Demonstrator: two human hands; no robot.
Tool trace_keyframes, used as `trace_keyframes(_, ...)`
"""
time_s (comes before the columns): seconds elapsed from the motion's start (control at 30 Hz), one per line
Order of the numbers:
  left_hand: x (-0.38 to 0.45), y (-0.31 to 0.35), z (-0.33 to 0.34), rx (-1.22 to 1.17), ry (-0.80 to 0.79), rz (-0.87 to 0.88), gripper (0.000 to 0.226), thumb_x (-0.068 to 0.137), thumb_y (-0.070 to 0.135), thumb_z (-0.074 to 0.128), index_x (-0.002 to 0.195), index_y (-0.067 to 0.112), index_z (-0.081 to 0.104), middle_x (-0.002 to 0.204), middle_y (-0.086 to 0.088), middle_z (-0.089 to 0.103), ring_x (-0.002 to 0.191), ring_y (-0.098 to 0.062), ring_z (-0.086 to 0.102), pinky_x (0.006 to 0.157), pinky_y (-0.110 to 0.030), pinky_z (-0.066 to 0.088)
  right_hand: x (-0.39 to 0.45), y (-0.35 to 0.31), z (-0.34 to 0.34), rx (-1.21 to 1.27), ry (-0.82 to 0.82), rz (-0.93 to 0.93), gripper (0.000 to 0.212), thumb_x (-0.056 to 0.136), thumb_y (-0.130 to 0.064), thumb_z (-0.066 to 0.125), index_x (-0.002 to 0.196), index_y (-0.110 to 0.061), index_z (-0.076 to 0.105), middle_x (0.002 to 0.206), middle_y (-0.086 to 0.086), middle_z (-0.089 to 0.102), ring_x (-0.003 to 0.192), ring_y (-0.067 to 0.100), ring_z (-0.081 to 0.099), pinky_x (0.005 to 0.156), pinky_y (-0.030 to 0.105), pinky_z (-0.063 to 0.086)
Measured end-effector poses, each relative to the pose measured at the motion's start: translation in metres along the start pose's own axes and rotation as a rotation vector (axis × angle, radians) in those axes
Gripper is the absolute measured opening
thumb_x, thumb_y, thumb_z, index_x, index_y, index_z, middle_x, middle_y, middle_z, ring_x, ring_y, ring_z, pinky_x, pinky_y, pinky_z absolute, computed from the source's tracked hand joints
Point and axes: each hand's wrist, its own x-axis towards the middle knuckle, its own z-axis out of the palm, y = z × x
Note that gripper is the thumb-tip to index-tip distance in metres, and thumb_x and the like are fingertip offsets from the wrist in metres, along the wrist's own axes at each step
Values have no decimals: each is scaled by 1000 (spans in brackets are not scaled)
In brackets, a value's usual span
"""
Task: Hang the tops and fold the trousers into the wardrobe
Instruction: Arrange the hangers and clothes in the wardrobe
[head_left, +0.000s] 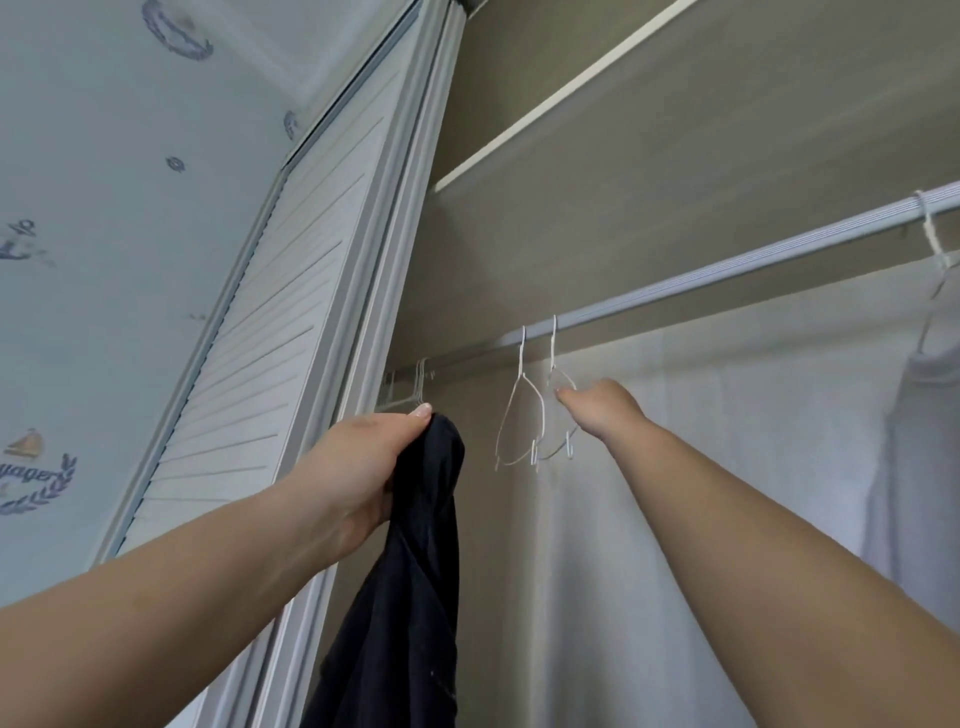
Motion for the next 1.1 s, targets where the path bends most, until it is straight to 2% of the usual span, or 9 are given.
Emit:
trace_keyframes(0.13, 13, -12, -2, 38, 3, 6, 26, 94, 28, 57, 92, 4, 63, 83, -15, 60, 76, -25, 58, 65, -31, 47, 10, 12, 17, 254, -102, 42, 19, 88, -19, 46, 72, -15, 55, 90, 7, 69, 82, 21, 65, 60, 22, 37)
trace_keyframes(0.23, 19, -22, -5, 81, -12, -13, 27, 94, 29, 57, 89, 4, 64, 79, -14, 60, 69, -23, 59, 60, -29, 47, 12, 9, 27, 301, -59, -19, 24, 93, -16, 36, 78, -11, 54, 88, 10, 68, 67, 19, 62, 54, 21, 37)
trace_keyframes(0.33, 23, -31, -6, 129, -37, -44, 28, 95, 29, 55, 86, 4, 61, 73, -12, 59, 62, -20, 59, 53, -26, 47, 11, 4, 31, 205, 144, -80, 34, 97, -21, 29, 106, -3, 56, 107, 14, 65, 96, 33, 60, 77, 32, 44)
trace_keyframes(0.43, 25, -37, -6, 141, -43, -55, 27, 95, 29, 56, 84, 4, 61, 70, -10, 59, 63, -20, 58, 57, -28, 47, 4, -1, 32, 141, 211, -129, 36, 101, -26, 28, 112, -2, 52, 117, 18, 59, 107, 36, 53, 77, 34, 36)
trace_keyframes(0.6, 22, -49, 3, 122, -86, -114, 26, 91, 27, 61, 76, 6, 63, 65, -8, 61, 57, -18, 60, 55, -25, 45, -17, 2, 21, 60, 283, -230, 30, 102, -32, 29, 94, -8, 46, 97, 12, 58, 92, 34, 53, 69, 32, 33)
trace_keyframes(0.73, 16, -67, 4, 135, -152, -202, 22, 89, 29, 63, 83, 8, 60, 78, -11, 56, 71, -25, 56, 63, -28, 42, -58, 13, 6, -116, 284, -325, 29, 101, -32, 31, 83, -11, 41, 81, 3, 50, 79, 29, 48, 65, 33, 33)
trace_keyframes(0.87, -1, -87, 5, 139, -186, -242, 22, 90, 26, 61, 76, 10, 55, 69, -10, 48, 64, -23, 49, 57, -26, 36, -121, 34, -26, -435, 332, -406, 31, 99, -32, 31, 90, -11, 50, 82, 1, 58, 78, 30, 53, 66, 35, 41)
trace_keyframes(1.0, -21, -107, -5, 206, -251, -265, 28, 89, 24, 61, 64, 13, 54, 64, -7, 47, 62, -20, 48, 61, -27, 35, -191, 41, -50, -473, 289, -350, 41, 93, -39, 25, 97, -18, 60, 85, 0, 68, 77, 27, 62, 75, 39, 50)
trace_keyframes(1.1, -39, -119, -18, 269, -306, -313, 44, 90, 21, 60, 46, 18, 56, 54, -1, 51, 58, -19, 50, 63, -27, 35, -237, 35, -59, -540, 196, -263, 32, 97, -34, 32, 102, -23, 61, 83, -6, 69, 71, 21, 65, 76, 36, 50)
